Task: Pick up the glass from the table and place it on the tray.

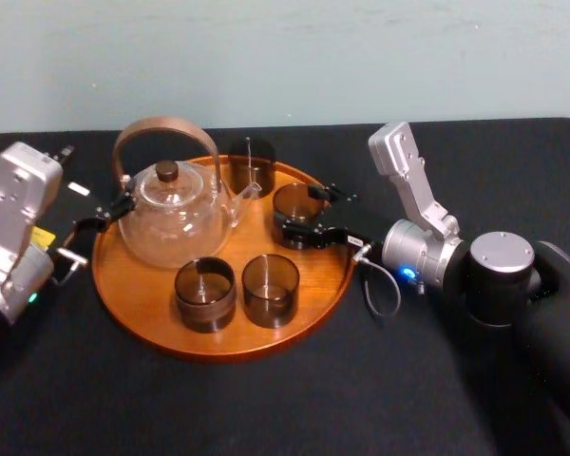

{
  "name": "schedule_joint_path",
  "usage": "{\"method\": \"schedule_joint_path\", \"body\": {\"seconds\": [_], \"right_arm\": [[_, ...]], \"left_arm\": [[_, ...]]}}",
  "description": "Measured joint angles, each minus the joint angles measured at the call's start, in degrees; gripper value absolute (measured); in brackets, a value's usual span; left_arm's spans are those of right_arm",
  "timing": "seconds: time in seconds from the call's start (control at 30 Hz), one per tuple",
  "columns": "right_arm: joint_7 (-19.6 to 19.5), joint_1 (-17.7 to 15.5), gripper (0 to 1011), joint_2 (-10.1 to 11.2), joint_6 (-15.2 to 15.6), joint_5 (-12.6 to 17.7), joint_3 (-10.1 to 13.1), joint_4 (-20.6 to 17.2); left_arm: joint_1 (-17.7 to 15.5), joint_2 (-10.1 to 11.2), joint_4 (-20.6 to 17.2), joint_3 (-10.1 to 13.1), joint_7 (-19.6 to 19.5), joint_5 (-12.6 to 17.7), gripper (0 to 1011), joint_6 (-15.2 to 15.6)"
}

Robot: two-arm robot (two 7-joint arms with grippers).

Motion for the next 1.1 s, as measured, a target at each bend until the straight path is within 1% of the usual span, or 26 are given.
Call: {"method": "schedule_joint_path", "body": {"seconds": [0.27, 0.73, 0.83, 0.9, 1.1], "right_arm": [[0.2, 0.2, 903, -0.3, 0.1, 0.0, -0.1, 0.7], [0.1, 0.1, 906, -0.3, 0.2, -0.1, -0.2, 0.8], [0.1, 0.1, 984, -0.2, 0.5, -0.3, -0.3, 1.0], [0.1, 0.1, 1002, -0.2, 0.5, -0.3, -0.3, 1.0], [-0.3, -1.3, 1002, 0.9, 1.3, -0.1, 0.1, -2.1]], "left_arm": [[0.0, 0.0, 0.0, 0.0, 0.0, 0.0, 1010, 0.0], [0.0, 0.0, 0.0, 0.0, 0.0, 0.0, 1009, 0.0], [0.0, 0.0, 0.0, 0.0, 0.0, 0.0, 1009, 0.0], [0.0, 0.0, 0.0, 0.0, 0.0, 0.0, 1009, 0.0], [0.0, 0.0, 0.0, 0.0, 0.0, 0.0, 1010, 0.0]]}}
